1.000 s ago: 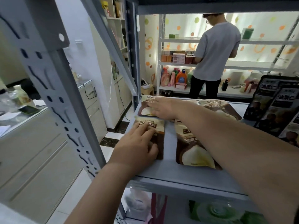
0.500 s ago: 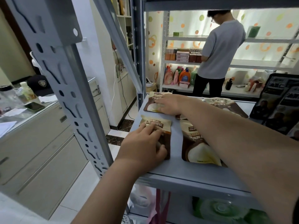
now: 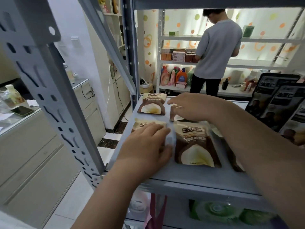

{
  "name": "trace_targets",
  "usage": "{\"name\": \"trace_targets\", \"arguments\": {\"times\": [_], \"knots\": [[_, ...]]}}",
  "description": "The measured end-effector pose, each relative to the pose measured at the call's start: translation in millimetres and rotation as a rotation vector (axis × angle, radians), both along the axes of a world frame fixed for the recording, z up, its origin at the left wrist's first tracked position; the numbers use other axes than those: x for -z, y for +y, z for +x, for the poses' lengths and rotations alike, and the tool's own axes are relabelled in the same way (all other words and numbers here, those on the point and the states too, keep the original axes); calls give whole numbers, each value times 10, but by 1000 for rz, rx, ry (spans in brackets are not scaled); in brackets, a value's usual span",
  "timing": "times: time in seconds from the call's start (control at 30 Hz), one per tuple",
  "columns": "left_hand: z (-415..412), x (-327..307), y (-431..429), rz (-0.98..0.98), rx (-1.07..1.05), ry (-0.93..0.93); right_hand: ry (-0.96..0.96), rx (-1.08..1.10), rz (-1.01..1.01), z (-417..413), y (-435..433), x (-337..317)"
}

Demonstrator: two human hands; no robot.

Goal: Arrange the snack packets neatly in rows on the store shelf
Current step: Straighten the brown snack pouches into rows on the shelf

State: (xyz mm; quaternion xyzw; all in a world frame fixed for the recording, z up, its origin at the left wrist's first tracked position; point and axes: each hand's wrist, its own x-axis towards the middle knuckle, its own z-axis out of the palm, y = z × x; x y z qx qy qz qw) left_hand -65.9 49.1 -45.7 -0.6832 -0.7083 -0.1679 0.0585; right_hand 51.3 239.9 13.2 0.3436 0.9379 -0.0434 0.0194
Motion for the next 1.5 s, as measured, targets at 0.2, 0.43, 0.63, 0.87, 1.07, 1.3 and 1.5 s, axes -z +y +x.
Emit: {"name": "trace_targets", "arguments": {"times": [0.2,0.43,0.63,0.87,1.07,1.3,1.5], "knots": [[559,74,244,-21,218,124,156,150,67,1024,-390,264],[750,151,345,-131,224,143,317,266,147,1714,-659,598],[781,92,273,-150,215,131,215,360,55,1807,-801,646],[816,16,242,-195,205,117,185,375,76,1844,-857,638],[705,-310,542,-146,189,6,200,351,136,1838,-828,629],[515,-367,1636,-311,159,77,251,316,118,1848,-730,625],[399,-265,1963,-442,166,180,224,302,84,1850,-731,647]]}}
